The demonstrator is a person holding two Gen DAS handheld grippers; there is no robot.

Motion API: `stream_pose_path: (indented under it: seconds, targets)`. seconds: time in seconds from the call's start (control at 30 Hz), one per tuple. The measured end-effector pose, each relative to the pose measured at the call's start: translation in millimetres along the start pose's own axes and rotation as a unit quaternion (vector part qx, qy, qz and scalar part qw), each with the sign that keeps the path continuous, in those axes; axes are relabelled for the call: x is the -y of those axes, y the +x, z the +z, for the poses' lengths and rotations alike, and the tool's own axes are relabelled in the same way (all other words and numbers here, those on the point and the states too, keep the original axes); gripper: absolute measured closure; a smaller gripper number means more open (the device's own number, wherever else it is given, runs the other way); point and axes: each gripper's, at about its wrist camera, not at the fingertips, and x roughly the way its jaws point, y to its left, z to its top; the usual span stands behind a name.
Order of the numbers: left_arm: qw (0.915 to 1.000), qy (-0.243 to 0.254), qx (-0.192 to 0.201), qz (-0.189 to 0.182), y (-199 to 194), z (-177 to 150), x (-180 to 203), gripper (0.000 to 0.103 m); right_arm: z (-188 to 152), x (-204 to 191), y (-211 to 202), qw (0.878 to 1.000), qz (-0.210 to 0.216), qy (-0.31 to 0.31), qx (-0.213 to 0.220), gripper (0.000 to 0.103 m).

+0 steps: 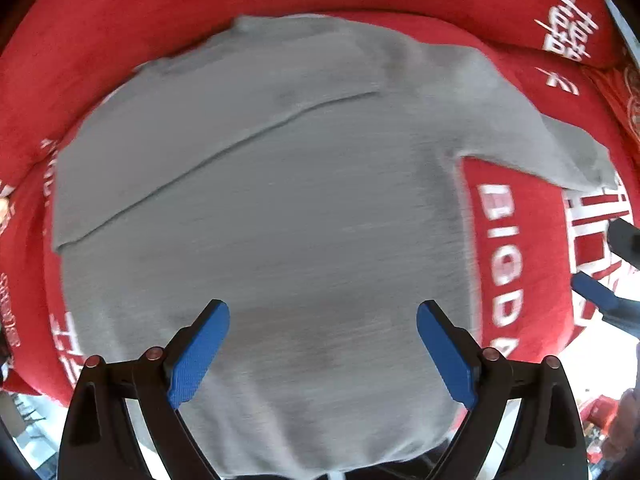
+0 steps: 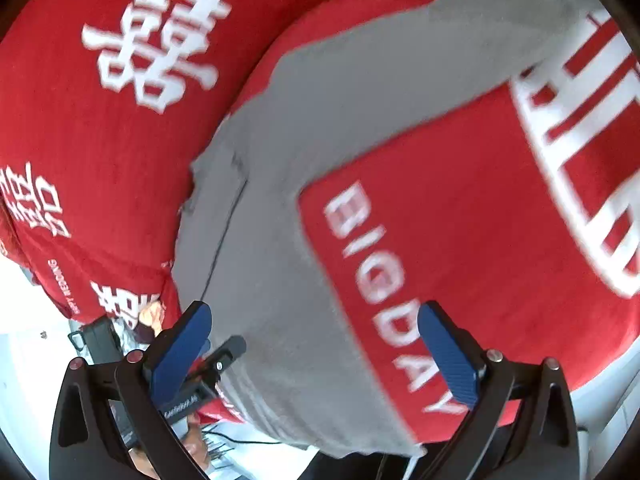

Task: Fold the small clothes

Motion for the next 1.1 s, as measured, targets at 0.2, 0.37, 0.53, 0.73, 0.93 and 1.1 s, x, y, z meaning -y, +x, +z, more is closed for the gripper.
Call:
stream_pose_path:
  seconds: [0.2,0.37,0.53,0.73,0.93,1.1]
  targets:
    - [1.0000,0.001,0.005,0.002,4,21,38,0.008,37,40,-16,0.999,-0.011,0.018,0.030,0.000]
    - [0.9994,-0.016,0.029,0.008,0,44,41,0.008,64,78,-32,0.996,-0.001,0.066,0.066,0.000]
    - [0.9986,-0.016,0.047,0.018,5,70,40,0.008,92,127,-55,0.982,0.027,0.140,0.125,0.000]
    - [0.9940,-0.061,0.085,0.032,1,98,6,0.008,104,128,-57,0.981,0.066,0.144,0.110,0.000]
    - [0.9875,-0.120,0.083,0.061,8,97,-49,0.008,90,29,11,0.984,0.166,0.059,0.017,0.005]
    - [0.9828,-0.148,0.084,0.071,14,92,-88,0.008,88,-49,119,0.979,0.190,0.026,-0.075,0.028]
